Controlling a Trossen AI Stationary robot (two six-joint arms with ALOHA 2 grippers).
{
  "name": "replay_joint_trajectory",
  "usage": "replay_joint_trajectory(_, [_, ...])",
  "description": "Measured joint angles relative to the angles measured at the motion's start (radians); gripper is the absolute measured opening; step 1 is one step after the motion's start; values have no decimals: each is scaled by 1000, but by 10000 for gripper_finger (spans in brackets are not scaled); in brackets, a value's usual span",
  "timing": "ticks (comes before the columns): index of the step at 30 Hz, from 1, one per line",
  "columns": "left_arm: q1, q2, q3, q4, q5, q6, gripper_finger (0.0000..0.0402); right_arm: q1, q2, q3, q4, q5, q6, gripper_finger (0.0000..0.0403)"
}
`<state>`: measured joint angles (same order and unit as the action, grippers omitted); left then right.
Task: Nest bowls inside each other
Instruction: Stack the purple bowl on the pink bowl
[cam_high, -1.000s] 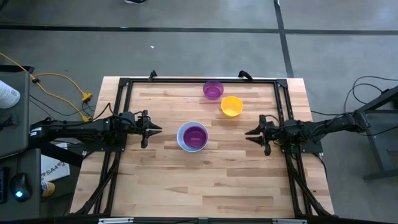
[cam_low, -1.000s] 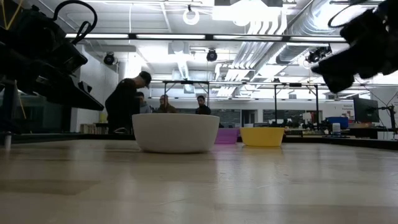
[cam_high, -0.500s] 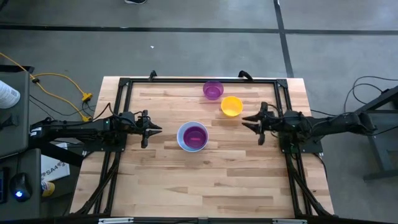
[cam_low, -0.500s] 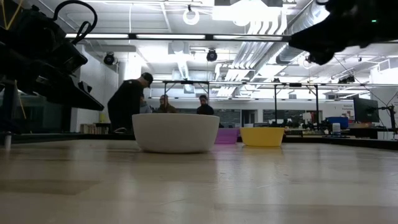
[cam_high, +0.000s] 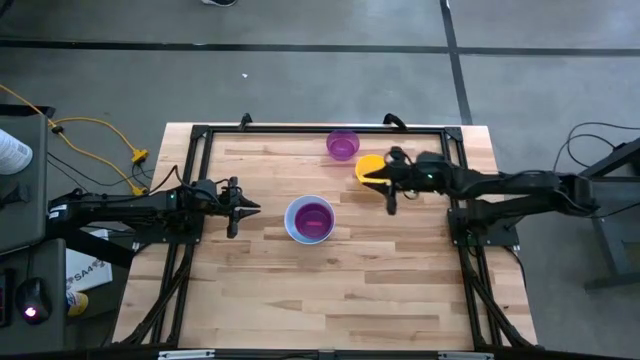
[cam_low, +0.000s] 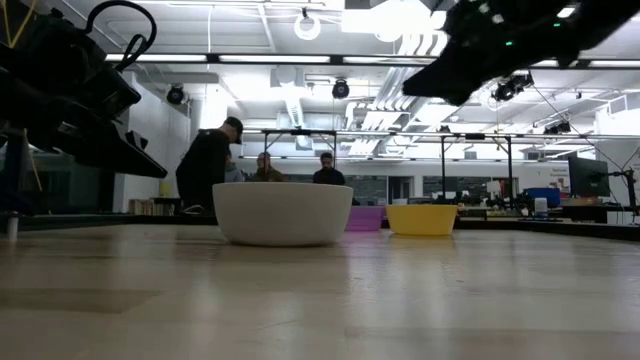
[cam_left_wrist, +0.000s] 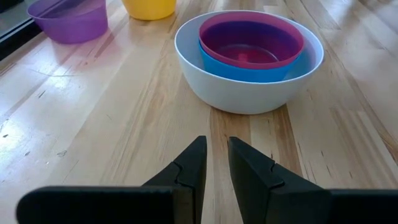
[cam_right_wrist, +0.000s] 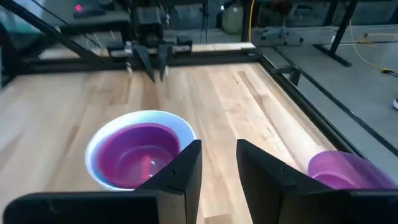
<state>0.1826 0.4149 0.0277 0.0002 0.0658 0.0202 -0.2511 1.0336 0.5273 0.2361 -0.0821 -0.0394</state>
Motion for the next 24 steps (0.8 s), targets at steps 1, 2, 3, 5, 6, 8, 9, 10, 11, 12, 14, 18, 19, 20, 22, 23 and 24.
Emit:
replay_joint_trajectory(1, [0,0,0,0,0,0,67,-10,28,20,-2,-5,-14,94])
replay_joint_trajectory(2, [0,0,0,0,0,0,67,-18,54,39,-1,-6,-26,94])
replay_joint_trajectory(3, [0,0,0,0,0,0,67,-26,79,58,-1,-9,-40,94])
replay_joint_trajectory(5, [0,0,0,0,1,0,67,-42,122,95,-1,-24,-67,94])
replay_joint_trajectory(6, [0,0,0,0,1,0,67,-49,141,113,-4,-27,-76,94])
replay_joint_trajectory(8, [0,0,0,0,1,0,67,-64,174,150,-24,-30,-104,94])
replay_joint_trajectory(9, [0,0,0,0,1,0,67,-72,188,170,-41,-30,-122,94])
replay_joint_trajectory(10, [0,0,0,0,1,0,67,-81,203,192,-67,-30,-138,94])
replay_joint_trajectory(11, [0,0,0,0,1,0,67,-90,216,214,-94,-30,-151,94])
replay_joint_trajectory(12, [0,0,0,0,1,0,67,-100,228,233,-125,-29,-164,94])
replay_joint_trajectory(14, [0,0,0,0,1,0,67,-120,250,266,-181,-28,-186,94])
replay_joint_trajectory(18, [0,0,0,0,1,0,67,-161,290,310,-247,-28,-217,94])
replay_joint_trajectory(19, [0,0,0,-1,1,0,67,-172,301,318,-257,-28,-225,94])
replay_joint_trajectory(20, [0,0,0,-1,1,0,67,-182,315,325,-267,-28,-231,94])
replay_joint_trajectory(22, [0,0,0,-1,1,0,67,-203,343,340,-280,-36,-247,94])
replay_joint_trajectory(23, [0,0,0,-1,1,0,67,-213,358,345,-283,-47,-252,94])
replay_joint_trajectory(24, [0,0,0,-1,1,0,67,-222,374,350,-284,-59,-253,94])
